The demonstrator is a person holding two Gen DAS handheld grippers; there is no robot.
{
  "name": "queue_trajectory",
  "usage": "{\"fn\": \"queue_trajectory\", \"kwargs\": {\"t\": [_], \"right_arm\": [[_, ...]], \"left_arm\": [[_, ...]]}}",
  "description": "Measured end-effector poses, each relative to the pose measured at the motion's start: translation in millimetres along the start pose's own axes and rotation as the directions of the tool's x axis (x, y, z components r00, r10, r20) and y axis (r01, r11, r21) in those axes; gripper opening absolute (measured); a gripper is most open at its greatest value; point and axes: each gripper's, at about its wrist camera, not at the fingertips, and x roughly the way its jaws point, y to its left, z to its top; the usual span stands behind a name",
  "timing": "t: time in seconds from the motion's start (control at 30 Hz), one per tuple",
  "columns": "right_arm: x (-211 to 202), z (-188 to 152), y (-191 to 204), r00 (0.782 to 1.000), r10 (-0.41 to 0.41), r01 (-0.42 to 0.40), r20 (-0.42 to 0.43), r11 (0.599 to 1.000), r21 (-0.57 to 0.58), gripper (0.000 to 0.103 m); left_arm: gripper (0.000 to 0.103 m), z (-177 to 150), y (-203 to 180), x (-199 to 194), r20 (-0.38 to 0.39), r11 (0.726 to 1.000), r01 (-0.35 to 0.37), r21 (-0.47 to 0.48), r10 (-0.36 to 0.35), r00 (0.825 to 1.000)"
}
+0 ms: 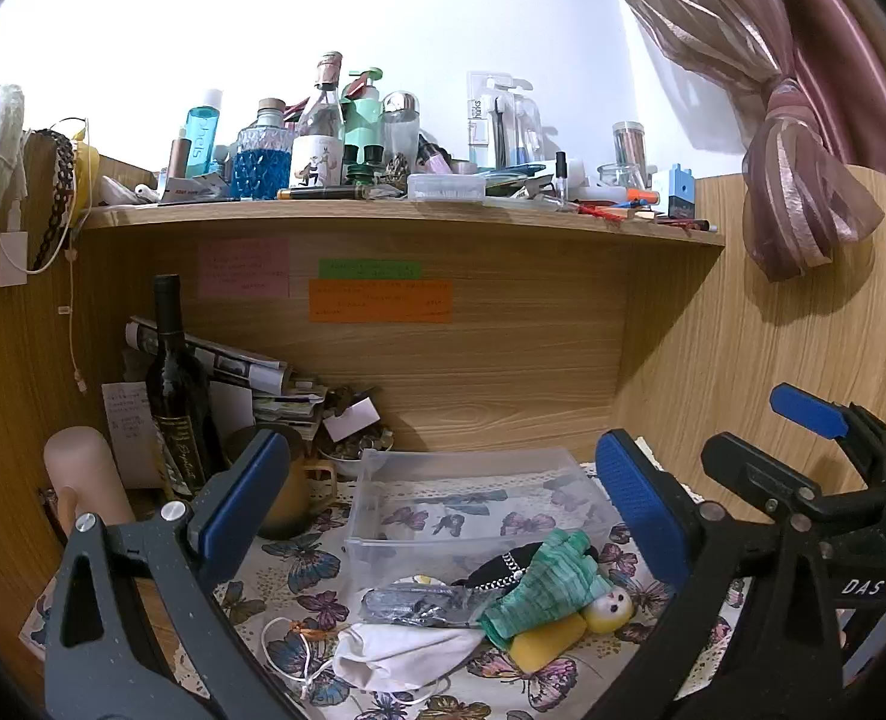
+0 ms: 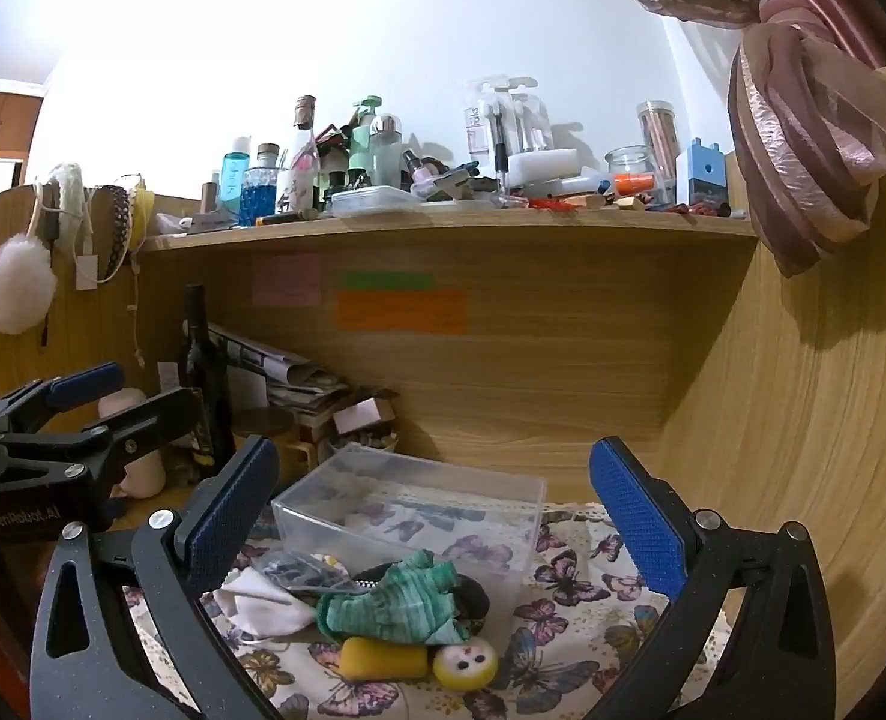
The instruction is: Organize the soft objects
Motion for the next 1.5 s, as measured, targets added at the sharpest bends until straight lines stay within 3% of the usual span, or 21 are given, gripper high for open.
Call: {"fn": "queue_trajectory", "kwargs": {"t": [1.5], "right_arm": [[3.1,1.2,-0.9,1.000,0.002,-0.002,-0.002,1.000,0.016,0.103]], "left_arm": [[0.103,3.5,-0.7,-0.4,0.005,1.000,0.011,0.010,-0.012,1.000]]}}
